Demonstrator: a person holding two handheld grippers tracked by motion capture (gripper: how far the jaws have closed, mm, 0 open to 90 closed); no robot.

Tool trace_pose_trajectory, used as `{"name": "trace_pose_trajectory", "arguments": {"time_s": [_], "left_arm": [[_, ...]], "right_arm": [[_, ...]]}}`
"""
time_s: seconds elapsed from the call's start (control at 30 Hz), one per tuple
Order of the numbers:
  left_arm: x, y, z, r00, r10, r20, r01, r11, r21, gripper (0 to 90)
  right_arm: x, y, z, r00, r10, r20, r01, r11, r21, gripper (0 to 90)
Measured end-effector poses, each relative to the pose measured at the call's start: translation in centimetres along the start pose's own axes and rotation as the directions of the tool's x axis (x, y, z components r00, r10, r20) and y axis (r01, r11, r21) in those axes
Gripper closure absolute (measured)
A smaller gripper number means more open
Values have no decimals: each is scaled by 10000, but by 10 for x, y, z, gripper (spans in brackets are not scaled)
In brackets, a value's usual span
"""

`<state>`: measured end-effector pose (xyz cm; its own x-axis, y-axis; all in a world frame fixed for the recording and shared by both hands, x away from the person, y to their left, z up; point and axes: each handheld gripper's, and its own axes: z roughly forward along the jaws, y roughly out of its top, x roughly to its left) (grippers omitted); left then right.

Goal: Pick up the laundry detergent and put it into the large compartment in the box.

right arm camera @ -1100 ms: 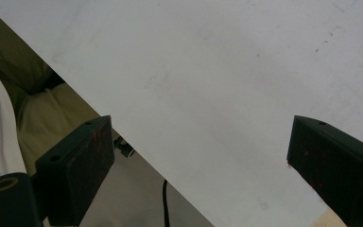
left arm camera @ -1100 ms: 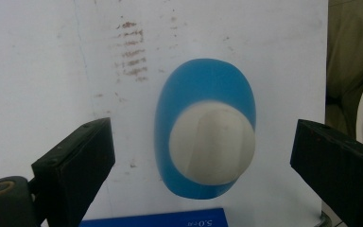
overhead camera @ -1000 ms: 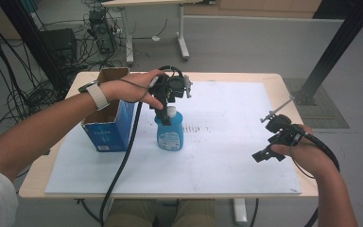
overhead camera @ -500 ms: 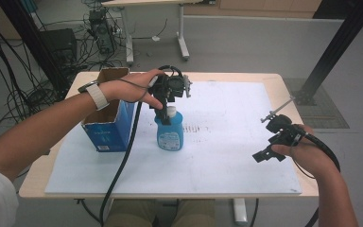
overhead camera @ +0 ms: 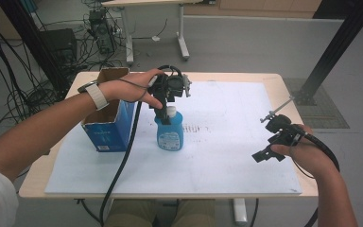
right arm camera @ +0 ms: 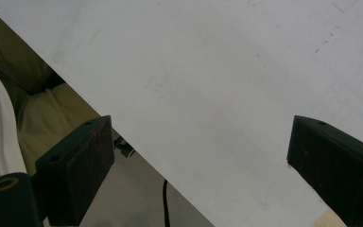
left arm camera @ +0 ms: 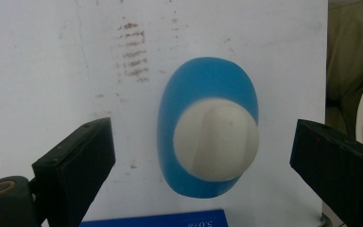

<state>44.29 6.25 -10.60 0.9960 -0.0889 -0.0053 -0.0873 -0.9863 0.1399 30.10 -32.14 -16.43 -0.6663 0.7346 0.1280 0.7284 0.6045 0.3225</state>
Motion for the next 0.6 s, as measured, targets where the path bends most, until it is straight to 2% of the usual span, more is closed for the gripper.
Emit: {"name": "trace_pose_trajectory", "arguments": {"time_s": [0.6], "left_arm": [[0, 1, 1, 10000, 5, 5, -5, 10000, 22, 77]], "right_arm": [[0, -1, 0, 10000, -2, 11, 2, 10000, -23, 80]]}}
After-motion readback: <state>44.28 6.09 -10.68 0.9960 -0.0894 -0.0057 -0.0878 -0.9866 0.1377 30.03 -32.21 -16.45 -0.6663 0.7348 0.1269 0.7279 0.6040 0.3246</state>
